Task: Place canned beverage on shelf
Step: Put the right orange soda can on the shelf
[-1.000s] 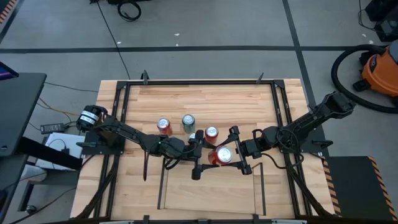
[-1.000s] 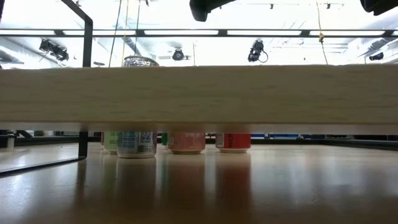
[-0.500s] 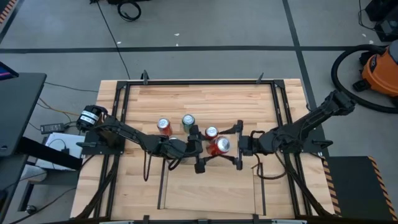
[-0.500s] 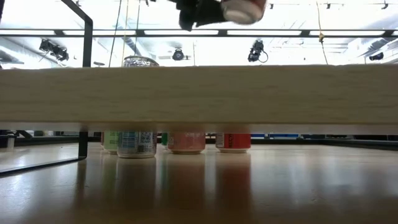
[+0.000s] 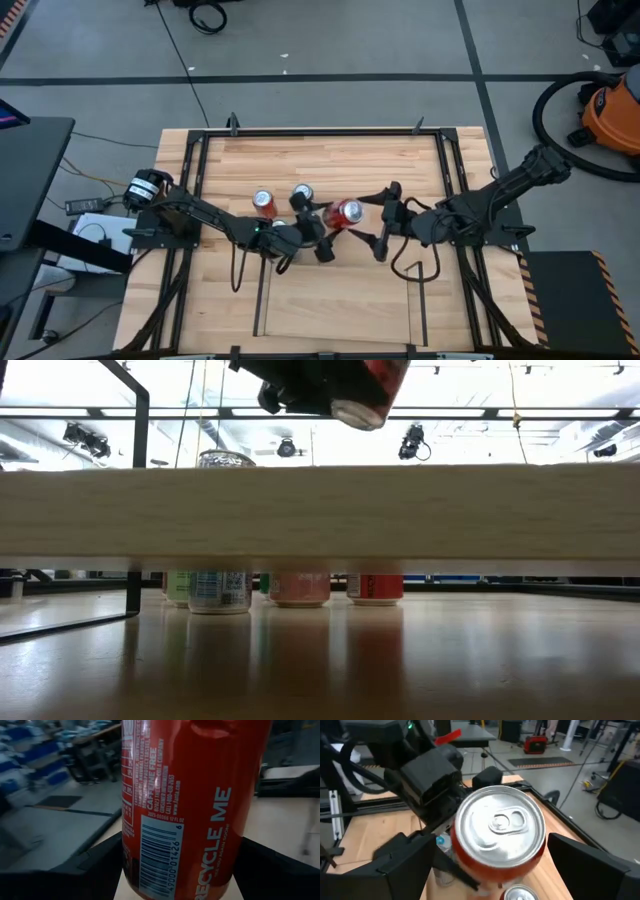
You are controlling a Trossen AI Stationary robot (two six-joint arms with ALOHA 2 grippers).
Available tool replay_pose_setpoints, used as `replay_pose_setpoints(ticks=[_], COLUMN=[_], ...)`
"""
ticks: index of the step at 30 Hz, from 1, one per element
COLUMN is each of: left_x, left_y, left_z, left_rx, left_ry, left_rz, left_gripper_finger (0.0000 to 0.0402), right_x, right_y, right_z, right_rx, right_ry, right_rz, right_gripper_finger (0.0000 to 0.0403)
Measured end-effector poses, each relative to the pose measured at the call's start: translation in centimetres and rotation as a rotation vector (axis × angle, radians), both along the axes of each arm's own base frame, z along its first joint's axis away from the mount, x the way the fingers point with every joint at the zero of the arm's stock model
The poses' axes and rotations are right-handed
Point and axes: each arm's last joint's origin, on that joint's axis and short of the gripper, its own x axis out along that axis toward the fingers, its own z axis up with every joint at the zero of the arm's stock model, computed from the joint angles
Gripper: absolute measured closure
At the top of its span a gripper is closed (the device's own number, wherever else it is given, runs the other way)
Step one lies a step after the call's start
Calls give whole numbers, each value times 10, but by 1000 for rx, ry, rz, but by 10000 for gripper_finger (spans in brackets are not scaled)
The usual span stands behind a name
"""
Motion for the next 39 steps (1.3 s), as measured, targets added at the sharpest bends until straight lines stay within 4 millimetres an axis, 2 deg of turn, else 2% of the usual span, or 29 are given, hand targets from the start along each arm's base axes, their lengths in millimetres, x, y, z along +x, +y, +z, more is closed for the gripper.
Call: replay_pose_setpoints(ticks=[11, 15, 21, 29, 33, 39], left_x=[-3, -4, -4, -5, -5, -5], left_y=[5, 7, 13, 14, 14, 14], left_z=[0, 1, 0, 0, 0, 0], left_rx=[157, 206, 238, 268, 268, 270], left_ry=[76, 105, 141, 162, 163, 168], left_rz=[172, 221, 260, 290, 289, 292], left_gripper_finger=[88, 88, 88, 88, 88, 88], right_x=[-1, 9, 33, 59, 67, 69], right_y=[-12, -11, -9, -29, -34, -46], right_z=[8, 1, 6, 18, 26, 30], right_rx=[93, 87, 77, 108, 97, 129], right_ry=[73, 108, 169, 232, 220, 211], right_rz=[-92, -101, -146, -236, -243, -233], right_gripper_finger=[9, 9, 9, 9, 9, 9])
